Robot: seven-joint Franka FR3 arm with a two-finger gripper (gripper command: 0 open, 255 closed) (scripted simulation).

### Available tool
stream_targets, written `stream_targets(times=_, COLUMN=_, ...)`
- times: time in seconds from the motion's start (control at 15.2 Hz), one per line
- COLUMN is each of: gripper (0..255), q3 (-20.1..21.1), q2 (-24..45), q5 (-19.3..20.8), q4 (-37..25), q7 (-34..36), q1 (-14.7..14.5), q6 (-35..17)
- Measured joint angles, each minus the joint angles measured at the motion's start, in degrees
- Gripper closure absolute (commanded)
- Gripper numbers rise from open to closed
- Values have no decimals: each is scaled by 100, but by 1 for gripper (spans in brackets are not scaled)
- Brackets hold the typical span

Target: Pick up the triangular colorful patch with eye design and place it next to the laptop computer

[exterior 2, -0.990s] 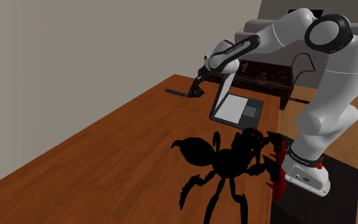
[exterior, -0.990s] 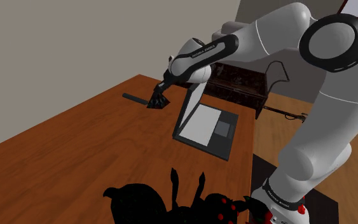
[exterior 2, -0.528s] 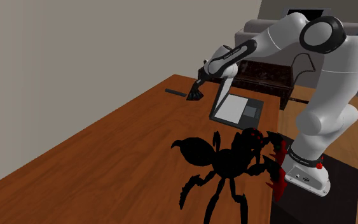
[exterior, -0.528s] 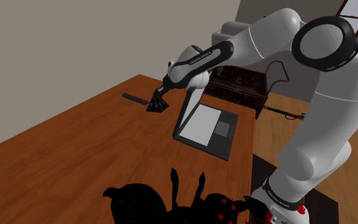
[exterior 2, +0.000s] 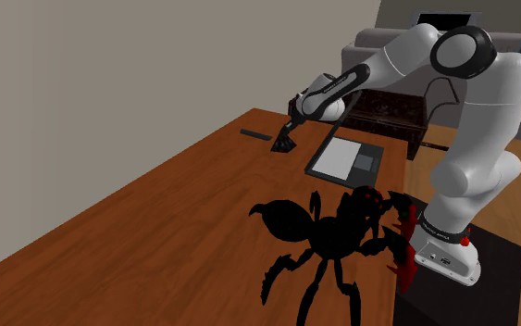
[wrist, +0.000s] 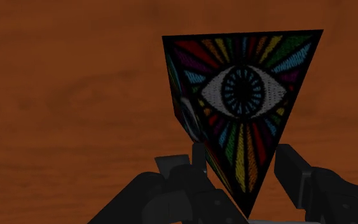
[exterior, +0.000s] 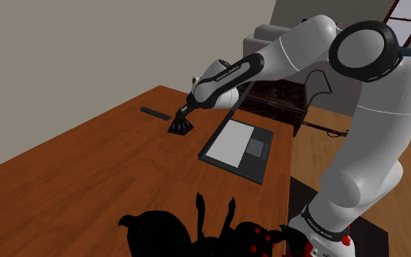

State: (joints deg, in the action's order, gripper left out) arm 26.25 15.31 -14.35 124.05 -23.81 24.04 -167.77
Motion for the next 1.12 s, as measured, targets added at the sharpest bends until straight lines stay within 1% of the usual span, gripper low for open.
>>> stream_targets(times=0.07, gripper=255, q3=1, q2=3, q5=2, q4=-2, q7=0, q1=0, q6=0)
stream_targets(times=0.13, gripper=0, q3=1, q2=2, q5=2, q4=5, q7=3, q1=-1, q6=-4)
stream_targets(times=0.53, gripper=0, q3=-17, q2=23, q5=5, q4=8, q7=4, q1=8, q6=-1)
stream_targets(times=0.66, gripper=0, q3=112, q2=-238, q5=-178, q4=120, q7=-127, q1=166, q6=150)
stream_targets(times=0.79, gripper=0, q3=252, q2=-595, q5=-455, q4=259, q7=-329, q1=355, q6=365)
stream_targets(times=0.92, gripper=0, q3=302, q2=-778, q5=-594, q4=336, q7=-410, q1=413, q6=466)
stream_targets(times=1.12, gripper=0, q3=309, q2=-823, q5=-626, q4=346, q7=-429, q1=426, q6=503)
